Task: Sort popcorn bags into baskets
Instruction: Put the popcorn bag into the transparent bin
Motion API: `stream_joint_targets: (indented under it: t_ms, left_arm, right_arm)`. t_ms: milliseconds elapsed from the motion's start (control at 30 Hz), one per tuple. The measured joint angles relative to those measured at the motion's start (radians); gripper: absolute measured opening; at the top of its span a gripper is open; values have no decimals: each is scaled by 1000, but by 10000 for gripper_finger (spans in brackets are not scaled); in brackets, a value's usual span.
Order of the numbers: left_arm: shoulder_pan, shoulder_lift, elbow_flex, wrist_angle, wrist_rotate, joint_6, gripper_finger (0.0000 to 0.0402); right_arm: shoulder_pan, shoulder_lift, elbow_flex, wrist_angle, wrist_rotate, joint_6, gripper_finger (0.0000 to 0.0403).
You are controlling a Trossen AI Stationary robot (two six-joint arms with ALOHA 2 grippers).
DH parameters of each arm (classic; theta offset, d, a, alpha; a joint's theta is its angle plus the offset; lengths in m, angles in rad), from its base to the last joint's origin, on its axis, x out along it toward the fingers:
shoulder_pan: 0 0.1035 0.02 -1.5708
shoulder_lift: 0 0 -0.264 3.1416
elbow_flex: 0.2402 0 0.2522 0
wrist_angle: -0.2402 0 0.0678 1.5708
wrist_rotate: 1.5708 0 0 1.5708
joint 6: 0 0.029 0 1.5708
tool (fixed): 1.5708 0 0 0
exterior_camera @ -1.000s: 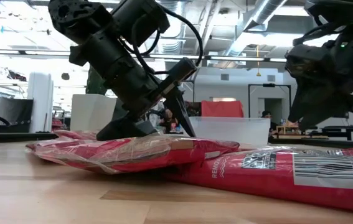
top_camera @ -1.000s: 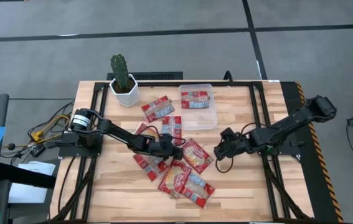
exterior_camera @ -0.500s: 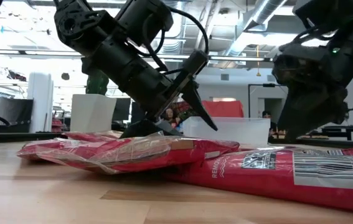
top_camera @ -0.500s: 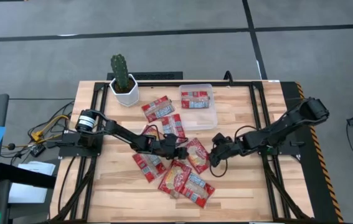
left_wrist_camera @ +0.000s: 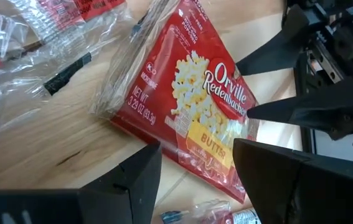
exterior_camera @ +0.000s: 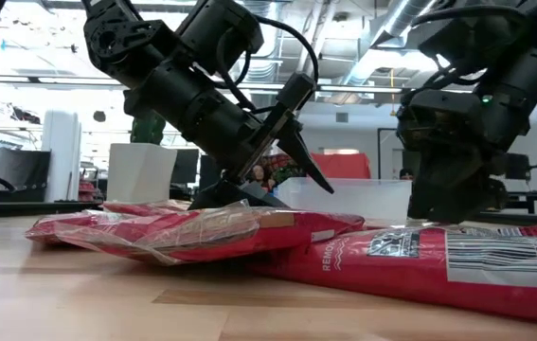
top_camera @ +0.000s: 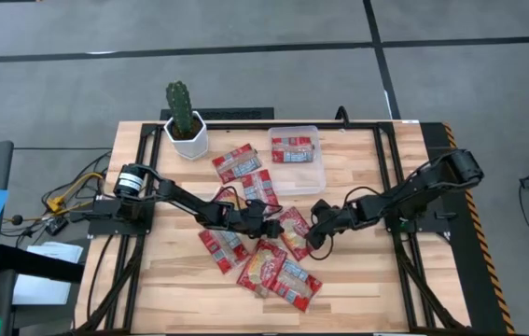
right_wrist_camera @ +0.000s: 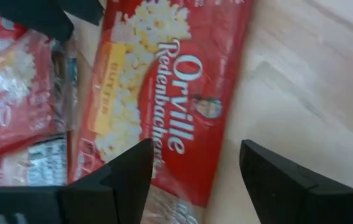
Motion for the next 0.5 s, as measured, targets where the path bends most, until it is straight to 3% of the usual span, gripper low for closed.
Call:
stream_joint_targets:
  t_ms: [233,500]
  left_arm:
    - [0,1,0,4,-17,19,189]
    - [1,2,-1,11,-29,42,189]
  right_arm:
    - [-29,22,-1,88,-28,-85,254]
    - [-75,91,1,214,-107,-116,175]
